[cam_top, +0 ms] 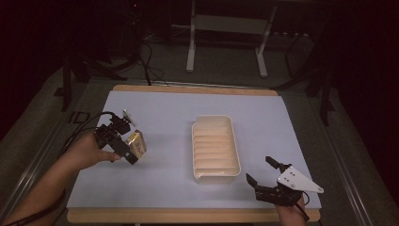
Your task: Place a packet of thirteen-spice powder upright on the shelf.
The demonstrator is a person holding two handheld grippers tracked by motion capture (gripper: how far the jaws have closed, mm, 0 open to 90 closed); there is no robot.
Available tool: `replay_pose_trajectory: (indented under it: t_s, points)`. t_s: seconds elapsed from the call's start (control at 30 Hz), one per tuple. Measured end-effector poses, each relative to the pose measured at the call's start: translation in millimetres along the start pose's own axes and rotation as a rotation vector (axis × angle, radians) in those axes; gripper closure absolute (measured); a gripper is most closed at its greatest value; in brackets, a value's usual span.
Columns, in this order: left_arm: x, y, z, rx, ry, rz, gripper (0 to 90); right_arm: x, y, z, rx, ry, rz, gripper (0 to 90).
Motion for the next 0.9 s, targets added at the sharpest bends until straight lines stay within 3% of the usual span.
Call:
replay_pose_trajectory:
  t_s: [0.2, 0.4, 0.6, 0.63, 0.9]
  points:
    - [-3.0, 9.9, -12.7, -0.003, 0.012, -0.036, 1.7, -0.1, 1.1, 0.0, 0.007, 0.004, 0.000, 13.6]
    - [-0.3, 20.9, -30.6, 0.015, -0.025, -0.043, 12.5, -0.9, 1.4, 0.9, 0.007, 0.012, -0.004, 13.6]
    - [-10.6, 28.5, -40.2, 0.027, 0.023, -0.069, 15.9, -1.0, 1.7, 1.2, 0.006, 0.013, -0.009, 13.8]
    - [-12.0, 29.5, -41.3, 0.034, 0.027, -0.076, 20.1, -1.0, 1.9, 1.2, 0.006, 0.013, -0.012, 13.8]
    - [-22.2, 32.3, -47.6, 0.045, 0.040, -0.056, 34.9, -3.0, 3.1, 2.6, 0.007, 0.023, -0.022, 13.9]
Point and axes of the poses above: each handheld gripper's, and its own axes: x roughly backward along the jaws, z roughly out of its underside, y roughly to its left, the point moved 7 cm from there along -x, roughly forward along the jaws, and after that the axes turned 8 degrees about -z, right-handed, at the moved point
